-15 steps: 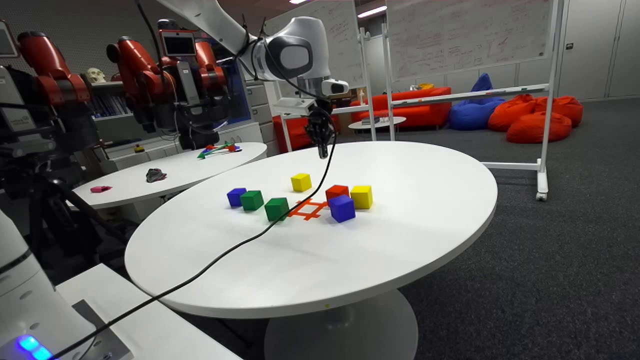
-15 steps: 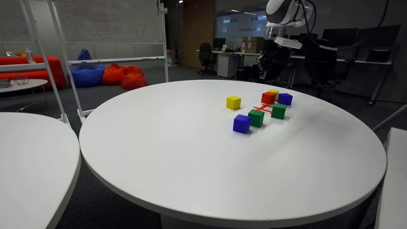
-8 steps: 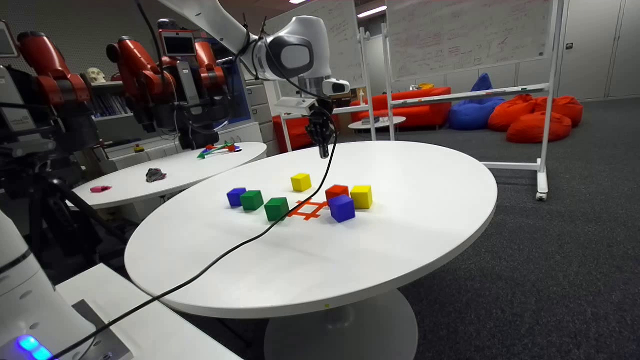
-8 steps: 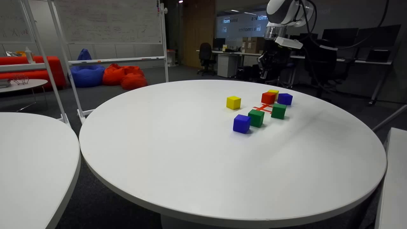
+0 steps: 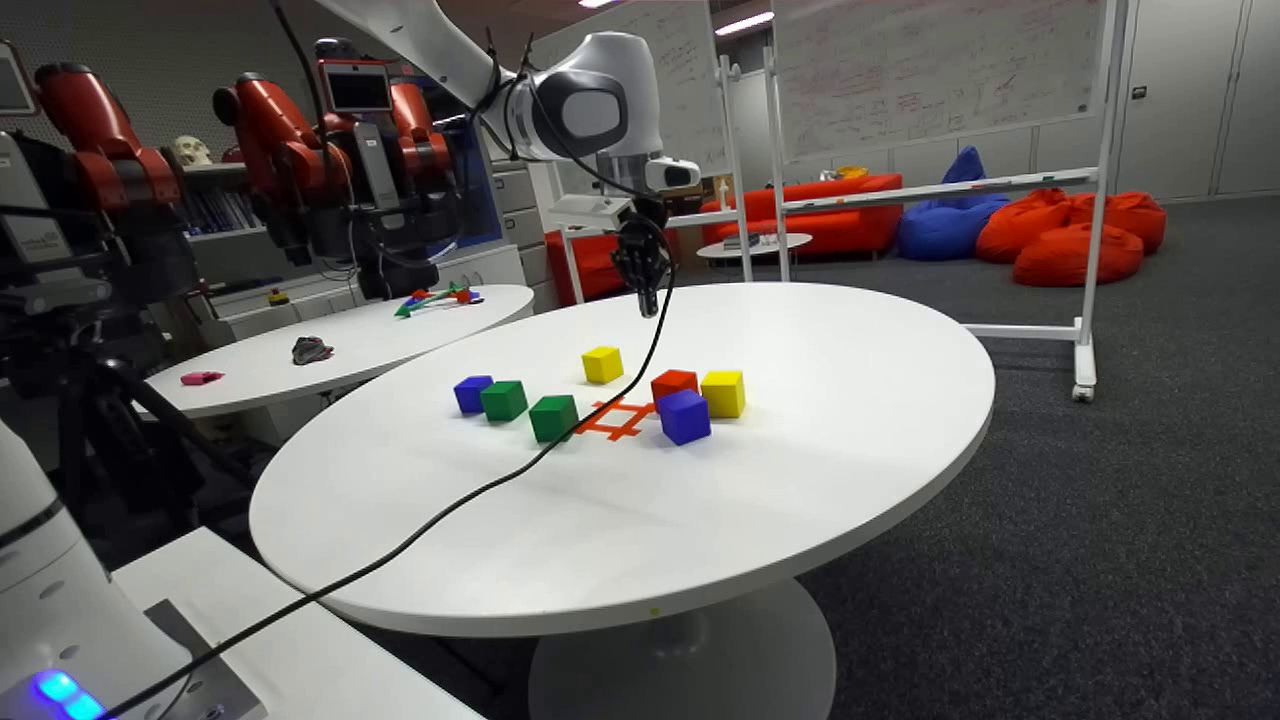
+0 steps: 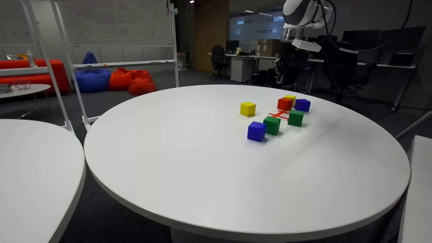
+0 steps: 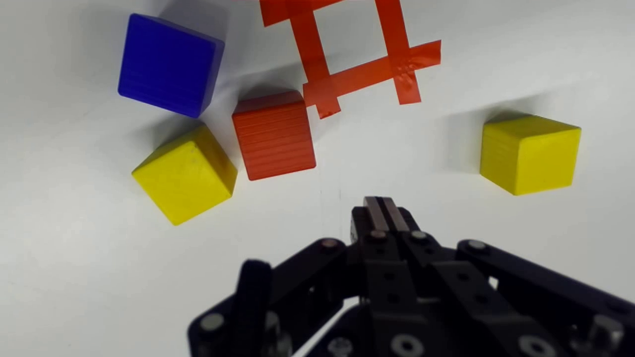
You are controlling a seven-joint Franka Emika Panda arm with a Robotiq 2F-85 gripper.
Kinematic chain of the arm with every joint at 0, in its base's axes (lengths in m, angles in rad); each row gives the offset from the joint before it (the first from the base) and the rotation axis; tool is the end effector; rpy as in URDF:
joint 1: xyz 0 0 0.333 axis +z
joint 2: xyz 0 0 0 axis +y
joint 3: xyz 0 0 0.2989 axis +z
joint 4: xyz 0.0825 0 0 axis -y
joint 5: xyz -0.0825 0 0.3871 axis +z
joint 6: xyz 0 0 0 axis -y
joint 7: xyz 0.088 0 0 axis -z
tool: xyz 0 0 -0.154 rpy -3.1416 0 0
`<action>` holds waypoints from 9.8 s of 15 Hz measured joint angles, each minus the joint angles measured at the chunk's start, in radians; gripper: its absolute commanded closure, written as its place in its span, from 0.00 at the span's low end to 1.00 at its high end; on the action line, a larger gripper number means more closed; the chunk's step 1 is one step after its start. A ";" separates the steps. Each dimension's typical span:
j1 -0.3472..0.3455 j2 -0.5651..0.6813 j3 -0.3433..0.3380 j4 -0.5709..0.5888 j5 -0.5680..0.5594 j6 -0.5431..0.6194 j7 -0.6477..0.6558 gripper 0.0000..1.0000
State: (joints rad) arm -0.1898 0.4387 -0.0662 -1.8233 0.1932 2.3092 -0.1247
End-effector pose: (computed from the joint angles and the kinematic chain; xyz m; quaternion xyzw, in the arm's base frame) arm 0.6302 -0.1527 0.2368 -0.9901 0.1250 -0.0353 0.0532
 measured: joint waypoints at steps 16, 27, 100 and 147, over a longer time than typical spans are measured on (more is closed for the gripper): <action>-0.004 0.151 -0.038 0.121 -0.037 -0.022 0.012 1.00; -0.009 0.181 -0.037 0.176 -0.041 -0.069 0.009 0.99; -0.049 0.305 -0.057 0.245 -0.063 -0.267 0.031 0.99; -0.046 0.316 0.030 0.248 -0.051 -0.343 -0.142 0.99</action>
State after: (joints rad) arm -0.2360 0.7545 -0.0358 -1.5754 0.1420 1.9665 -0.2667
